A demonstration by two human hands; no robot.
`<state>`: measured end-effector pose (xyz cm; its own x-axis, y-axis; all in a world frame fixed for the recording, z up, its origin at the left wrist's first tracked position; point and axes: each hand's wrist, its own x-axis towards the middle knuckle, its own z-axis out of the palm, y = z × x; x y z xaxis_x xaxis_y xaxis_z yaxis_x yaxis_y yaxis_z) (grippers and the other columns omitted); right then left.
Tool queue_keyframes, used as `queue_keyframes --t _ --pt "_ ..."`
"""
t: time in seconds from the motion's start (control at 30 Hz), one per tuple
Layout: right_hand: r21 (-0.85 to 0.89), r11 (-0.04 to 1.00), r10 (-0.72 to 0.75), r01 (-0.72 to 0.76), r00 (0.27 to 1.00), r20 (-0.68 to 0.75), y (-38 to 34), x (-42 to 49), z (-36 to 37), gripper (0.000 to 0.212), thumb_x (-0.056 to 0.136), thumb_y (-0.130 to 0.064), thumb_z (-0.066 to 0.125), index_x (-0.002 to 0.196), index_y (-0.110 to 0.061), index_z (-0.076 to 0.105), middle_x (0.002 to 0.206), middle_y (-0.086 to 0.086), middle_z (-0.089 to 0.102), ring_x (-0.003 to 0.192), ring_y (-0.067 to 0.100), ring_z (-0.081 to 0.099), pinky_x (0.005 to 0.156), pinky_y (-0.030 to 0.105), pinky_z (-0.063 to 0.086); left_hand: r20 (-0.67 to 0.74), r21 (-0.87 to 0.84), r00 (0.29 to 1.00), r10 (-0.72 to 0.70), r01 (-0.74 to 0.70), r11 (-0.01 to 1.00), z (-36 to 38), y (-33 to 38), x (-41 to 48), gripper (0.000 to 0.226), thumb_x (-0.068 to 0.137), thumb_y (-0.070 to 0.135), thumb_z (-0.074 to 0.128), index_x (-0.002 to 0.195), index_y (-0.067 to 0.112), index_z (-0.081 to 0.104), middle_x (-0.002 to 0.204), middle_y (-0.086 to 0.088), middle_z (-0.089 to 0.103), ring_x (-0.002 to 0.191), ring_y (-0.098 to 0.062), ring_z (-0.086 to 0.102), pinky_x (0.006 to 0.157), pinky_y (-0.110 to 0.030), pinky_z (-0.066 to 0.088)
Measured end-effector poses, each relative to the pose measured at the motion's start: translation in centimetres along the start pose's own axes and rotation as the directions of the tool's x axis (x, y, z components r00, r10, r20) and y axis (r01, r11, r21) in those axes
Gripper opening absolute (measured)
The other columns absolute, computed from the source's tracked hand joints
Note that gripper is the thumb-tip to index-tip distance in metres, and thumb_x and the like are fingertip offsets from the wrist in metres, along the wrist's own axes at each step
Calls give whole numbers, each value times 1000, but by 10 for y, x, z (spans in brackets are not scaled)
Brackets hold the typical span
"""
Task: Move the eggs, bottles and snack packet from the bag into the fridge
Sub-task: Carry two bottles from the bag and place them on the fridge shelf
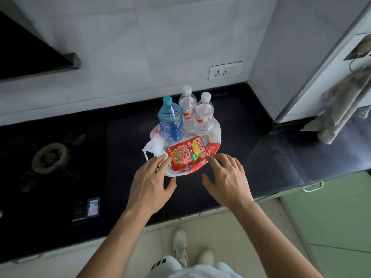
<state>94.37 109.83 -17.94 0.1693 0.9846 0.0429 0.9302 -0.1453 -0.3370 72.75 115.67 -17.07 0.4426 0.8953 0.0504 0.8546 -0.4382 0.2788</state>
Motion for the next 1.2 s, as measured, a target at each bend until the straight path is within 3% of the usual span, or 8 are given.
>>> queue_keyframes --t 0.23,0.5,0.67,0.8,0.9,1.0,1.13,1.2 --pt "-12 1000 4 -4 1000 -4 -2 33 7 57 89 -54 44 137 -25 57 133 2 62 125 27 57 109 52 44 -35 -51 999 -29 28 998 2 -25 28 61 85 39 69 139 14 53 142 -5 55 130 -23 53 101 -41 50" --pt "43 997 67 -66 997 -33 3 73 10 58 88 -50 65 139 -24 54 133 3 61 125 30 56 105 50 45 -64 -159 993 -95 84 984 7 -45 68 64 89 41 67 144 18 46 147 -2 51 135 -20 47 105 -37 44" --pt "122 981 155 -149 987 -38 13 98 7 61 92 -49 62 145 -22 48 141 5 56 128 28 53 100 46 48 -97 -339 977 -191 148 929 15 -50 94 60 87 40 70 139 22 47 138 3 54 125 -15 52 92 -25 42" --pt "369 893 297 -256 953 -58 22 131 18 69 87 -47 70 146 -25 42 140 2 54 123 21 54 90 41 52 -41 -555 940 -338 260 790 30 -49 119 82 81 41 77 149 21 36 147 0 44 133 -13 44 98 -29 39" --pt "513 807 375 -293 925 -60 29 159 43 78 83 -45 77 147 -24 39 141 2 52 120 16 54 87 31 47 21 -614 921 -388 319 722 51 -48 140 103 73 45 82 154 21 24 153 -6 34 138 -17 39 103 -33 38" --pt "628 726 403 -280 914 -58 35 180 69 88 78 -43 83 150 -24 35 144 2 50 126 15 52 92 31 44 42 -720 911 -410 312 620 72 -46 158 112 69 38 88 155 21 19 152 -3 36 136 -10 40 105 -27 37" --pt "718 651 373 -247 928 -19 49 200 86 91 74 -39 87 149 -29 35 142 -3 52 126 13 53 96 32 48 64 -824 888 -454 304 478 98 -50 179 122 56 54 90 153 33 19 151 5 42 135 -8 46 112 -45 43" --pt "741 637 309 -213 951 7 56 208 89 90 73 -35 89 147 -33 37 137 -8 56 122 8 57 94 27 51 58 -854 869 -491 298 426 107 -49 188 122 54 55 91 152 34 21 150 5 43 134 -9 49 110 -45 44"
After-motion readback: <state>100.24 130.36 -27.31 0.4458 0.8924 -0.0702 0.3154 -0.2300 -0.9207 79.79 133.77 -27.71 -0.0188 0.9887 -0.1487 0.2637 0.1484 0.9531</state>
